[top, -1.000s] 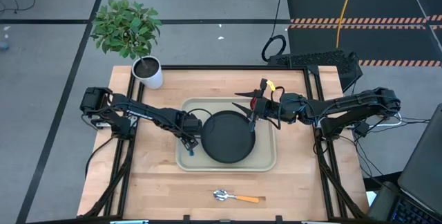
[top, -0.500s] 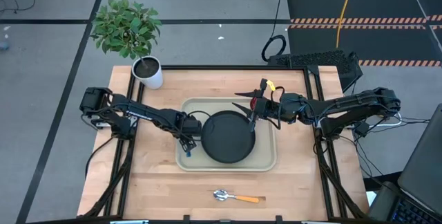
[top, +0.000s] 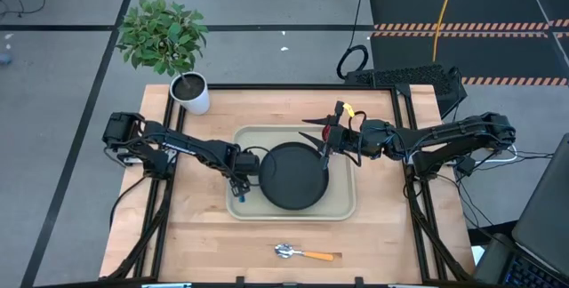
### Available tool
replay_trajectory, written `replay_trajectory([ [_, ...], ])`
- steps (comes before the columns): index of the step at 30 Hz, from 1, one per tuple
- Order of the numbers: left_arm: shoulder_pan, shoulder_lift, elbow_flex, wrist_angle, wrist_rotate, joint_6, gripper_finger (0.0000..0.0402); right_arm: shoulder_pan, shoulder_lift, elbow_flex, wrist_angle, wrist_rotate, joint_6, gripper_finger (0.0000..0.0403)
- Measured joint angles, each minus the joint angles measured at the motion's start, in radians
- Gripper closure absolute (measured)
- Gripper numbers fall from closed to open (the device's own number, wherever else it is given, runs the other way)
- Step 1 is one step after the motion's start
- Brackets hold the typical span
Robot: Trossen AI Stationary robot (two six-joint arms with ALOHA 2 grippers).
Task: Pick and place plate/cup/fork/spoon on tray
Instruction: Put the blue fork on the gray tray to the left of the black plate
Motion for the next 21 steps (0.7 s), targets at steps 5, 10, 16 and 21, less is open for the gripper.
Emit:
replay_trajectory([
  [5, 0.001, 0.000, 0.000, 0.005, -0.002, 0.053, 0.0229, 0.000, 0.000, 0.000, -0.006, 0.000, 0.000, 0.0255],
  [10, 0.011, 0.000, 0.000, 0.008, -0.002, 0.113, 0.0229, 0.000, 0.000, 0.000, -0.007, 0.000, 0.000, 0.0255],
  [16, 0.039, 0.000, 0.000, 0.008, 0.003, 0.184, 0.0229, 0.000, 0.000, 0.000, -0.007, 0.000, 0.000, 0.0255],
  [21, 0.050, 0.000, 0.000, 0.008, 0.001, 0.199, 0.0229, 0.000, 0.000, 0.000, -0.007, 0.000, 0.000, 0.0255],
])
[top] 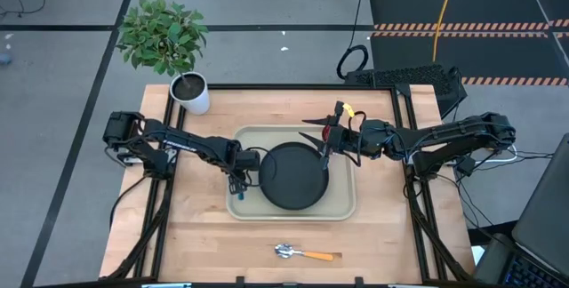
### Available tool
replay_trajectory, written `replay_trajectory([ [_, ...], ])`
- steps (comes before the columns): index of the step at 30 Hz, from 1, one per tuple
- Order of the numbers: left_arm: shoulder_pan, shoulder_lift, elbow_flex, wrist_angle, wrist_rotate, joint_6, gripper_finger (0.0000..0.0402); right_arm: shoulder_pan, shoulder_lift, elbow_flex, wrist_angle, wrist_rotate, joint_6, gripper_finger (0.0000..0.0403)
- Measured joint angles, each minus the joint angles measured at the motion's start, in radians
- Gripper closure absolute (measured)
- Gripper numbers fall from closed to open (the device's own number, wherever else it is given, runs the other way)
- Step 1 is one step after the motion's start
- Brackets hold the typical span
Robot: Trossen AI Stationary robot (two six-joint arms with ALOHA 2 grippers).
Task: Pick and place plate/cup/fork/spoon on tray
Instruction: Put the blue fork on the gray tray to the left of the black plate
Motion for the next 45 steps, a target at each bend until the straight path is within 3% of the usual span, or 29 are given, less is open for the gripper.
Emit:
replay_trajectory([
  [22, 0.001, 0.000, -0.001, 0.013, -0.004, 0.128, 0.0229, 0.000, 0.000, 0.000, 0.000, 0.000, 0.000, 0.0255],
  [37, 0.001, 0.000, -0.001, 0.005, 0.012, -0.300, 0.0229, 0.000, 0.000, 0.000, 0.000, 0.000, 0.000, 0.0255],
  [40, 0.002, 0.000, -0.001, 0.004, 0.022, -0.310, 0.0229, 0.000, 0.000, 0.000, 0.000, 0.000, 0.000, 0.0255],
  [45, 0.003, 0.000, -0.001, 0.007, 0.022, -0.183, 0.0229, 0.000, 0.000, 0.000, 0.000, 0.000, 0.000, 0.0255],
])
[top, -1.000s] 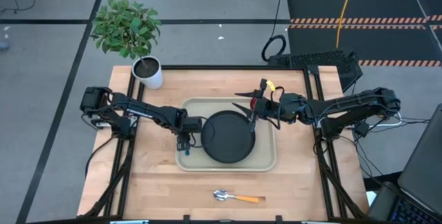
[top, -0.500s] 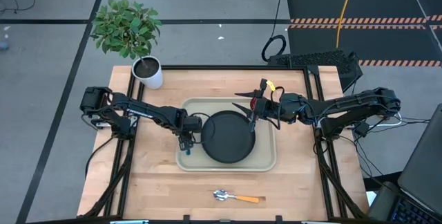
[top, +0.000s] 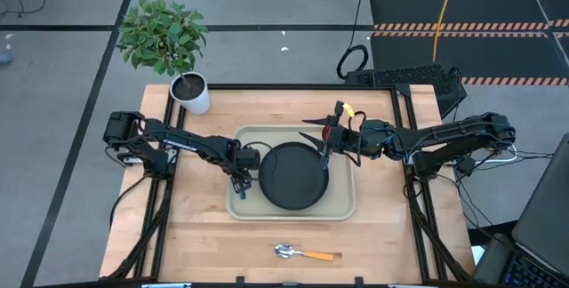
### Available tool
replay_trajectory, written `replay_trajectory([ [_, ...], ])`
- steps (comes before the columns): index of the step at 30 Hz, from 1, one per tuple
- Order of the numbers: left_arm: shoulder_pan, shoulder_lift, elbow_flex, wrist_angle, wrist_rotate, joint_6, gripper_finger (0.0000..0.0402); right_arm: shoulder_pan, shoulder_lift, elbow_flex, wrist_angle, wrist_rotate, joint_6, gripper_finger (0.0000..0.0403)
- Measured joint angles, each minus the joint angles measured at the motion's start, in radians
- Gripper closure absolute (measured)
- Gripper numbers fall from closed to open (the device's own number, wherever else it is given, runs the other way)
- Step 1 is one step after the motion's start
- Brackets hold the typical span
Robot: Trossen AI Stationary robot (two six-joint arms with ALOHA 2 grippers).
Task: Pick and place plate/cup/fork/spoon on tray
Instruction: Put the blue fork on the gray tray to the left of the black plate
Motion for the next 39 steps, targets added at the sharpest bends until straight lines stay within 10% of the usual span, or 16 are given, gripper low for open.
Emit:
replay_trajectory([
  [10, 0.011, 0.000, 0.000, 0.004, 0.031, 0.195, 0.0229, 0.000, 0.000, 0.000, 0.000, 0.000, 0.000, 0.0255],
  [39, 0.007, 0.001, 0.000, 0.014, -0.028, -0.216, 0.0229, 0.000, 0.000, 0.000, 0.000, 0.000, 0.000, 0.0255],
])
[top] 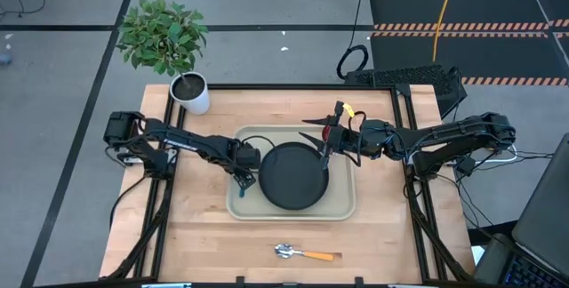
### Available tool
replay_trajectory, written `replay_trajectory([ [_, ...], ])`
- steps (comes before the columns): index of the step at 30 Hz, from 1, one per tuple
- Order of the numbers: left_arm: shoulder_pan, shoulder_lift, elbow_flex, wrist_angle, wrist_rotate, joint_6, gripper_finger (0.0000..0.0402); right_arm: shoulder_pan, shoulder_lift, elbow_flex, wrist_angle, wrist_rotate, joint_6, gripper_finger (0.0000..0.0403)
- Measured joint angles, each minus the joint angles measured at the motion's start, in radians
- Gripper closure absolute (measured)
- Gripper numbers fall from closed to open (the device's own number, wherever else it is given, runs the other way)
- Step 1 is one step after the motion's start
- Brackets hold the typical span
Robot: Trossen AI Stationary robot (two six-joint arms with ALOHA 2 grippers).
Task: Pick and place plate/cup/fork/spoon on tray
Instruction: Put the blue fork on the gray tray to the left of the black plate, then put the orange spoon on the gray tray between the black plate and the blue fork
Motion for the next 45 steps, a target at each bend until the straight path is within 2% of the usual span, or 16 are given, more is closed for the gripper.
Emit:
replay_trajectory([
  [8, -0.031, -0.002, 0.000, 0.001, -0.007, 0.049, 0.0229, 0.000, 0.000, 0.000, 0.000, 0.000, 0.000, 0.0255],
  [19, -0.029, -0.091, 0.053, -0.018, -0.009, 0.108, 0.0229, 0.000, 0.000, 0.000, 0.000, 0.000, 0.000, 0.0255],
  [22, -0.025, -0.116, 0.056, -0.010, -0.082, 0.237, 0.0229, 0.000, 0.000, 0.000, 0.000, 0.000, 0.000, 0.0255],
  [27, -0.018, -0.118, 0.055, 0.002, -0.273, 0.598, 0.0229, 0.000, 0.000, 0.000, -0.002, 0.000, 0.000, 0.0255],
  [29, -0.013, -0.112, 0.056, 0.027, -0.290, 0.726, 0.0229, 0.000, 0.000, 0.000, -0.002, 0.000, 0.000, 0.0255],
  [32, -0.013, -0.111, 0.054, 0.066, -0.292, 0.818, 0.0229, 0.000, 0.000, 0.000, -0.001, 0.000, 0.000, 0.0255],
  [37, -0.032, -0.113, 0.055, 0.102, -0.282, 0.793, 0.0229, 0.000, 0.000, 0.000, -0.006, 0.000, 0.000, 0.0255],
  [41, -0.066, -0.114, 0.055, 0.050, -0.284, 0.665, 0.0229, 0.000, 0.000, 0.000, -0.020, 0.003, 0.013, 0.0255],
  [43, -0.080, -0.125, 0.055, 0.007, -0.316, 0.589, 0.0231, 0.000, 0.000, 0.000, -0.032, 0.003, 0.027, 0.0255],
  [45, -0.093, -0.139, 0.055, -0.026, -0.332, 0.546, 0.0246, 0.000, 0.000, 0.000, -0.035, 0.003, 0.033, 0.0255],
])
